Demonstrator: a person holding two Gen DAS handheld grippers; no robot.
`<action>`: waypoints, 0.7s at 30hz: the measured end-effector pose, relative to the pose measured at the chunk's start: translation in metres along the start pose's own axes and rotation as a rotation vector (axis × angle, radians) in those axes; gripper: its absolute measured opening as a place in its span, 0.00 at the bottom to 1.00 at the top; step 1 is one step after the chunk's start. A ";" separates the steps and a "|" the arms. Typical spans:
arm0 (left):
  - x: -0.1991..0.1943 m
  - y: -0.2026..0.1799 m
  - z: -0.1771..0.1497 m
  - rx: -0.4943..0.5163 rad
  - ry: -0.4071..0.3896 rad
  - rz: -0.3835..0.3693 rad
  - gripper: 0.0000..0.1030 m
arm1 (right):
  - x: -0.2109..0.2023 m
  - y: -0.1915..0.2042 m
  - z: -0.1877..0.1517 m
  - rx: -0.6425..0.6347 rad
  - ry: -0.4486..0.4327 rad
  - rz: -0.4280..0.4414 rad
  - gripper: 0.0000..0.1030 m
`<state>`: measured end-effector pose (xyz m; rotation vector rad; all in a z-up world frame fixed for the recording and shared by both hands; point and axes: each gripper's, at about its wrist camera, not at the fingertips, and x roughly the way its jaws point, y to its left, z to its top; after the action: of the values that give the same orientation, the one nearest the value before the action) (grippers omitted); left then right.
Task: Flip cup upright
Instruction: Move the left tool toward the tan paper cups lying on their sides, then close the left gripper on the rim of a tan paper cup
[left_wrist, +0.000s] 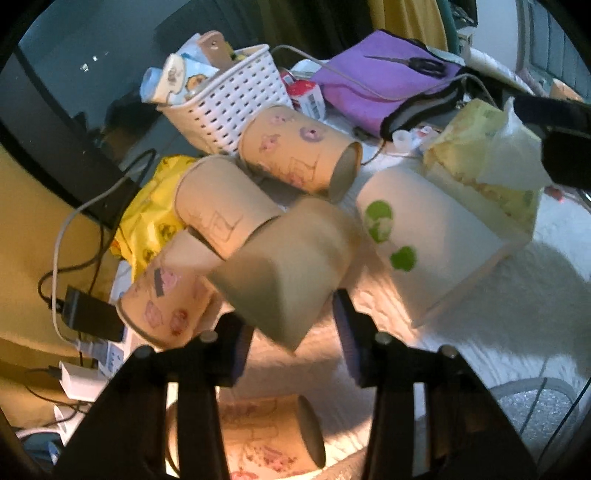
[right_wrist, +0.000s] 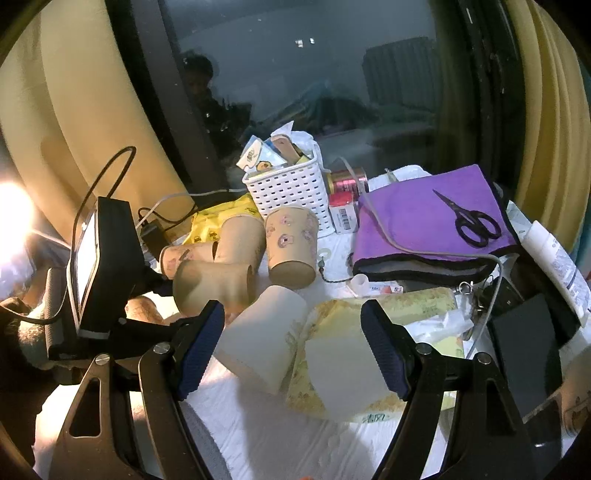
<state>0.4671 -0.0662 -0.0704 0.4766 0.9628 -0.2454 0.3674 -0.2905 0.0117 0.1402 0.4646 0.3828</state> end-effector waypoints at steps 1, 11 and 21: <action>-0.001 0.006 0.001 -0.013 -0.006 -0.007 0.41 | -0.002 0.002 -0.001 -0.002 0.001 0.000 0.77; -0.023 0.019 -0.015 -0.049 -0.030 0.005 0.43 | -0.019 0.025 -0.004 -0.050 -0.011 0.001 0.77; -0.026 0.026 0.004 0.002 -0.081 -0.017 0.83 | -0.020 0.022 -0.006 -0.042 -0.007 -0.005 0.77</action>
<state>0.4663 -0.0463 -0.0397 0.4575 0.8875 -0.2793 0.3410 -0.2775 0.0196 0.0993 0.4497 0.3873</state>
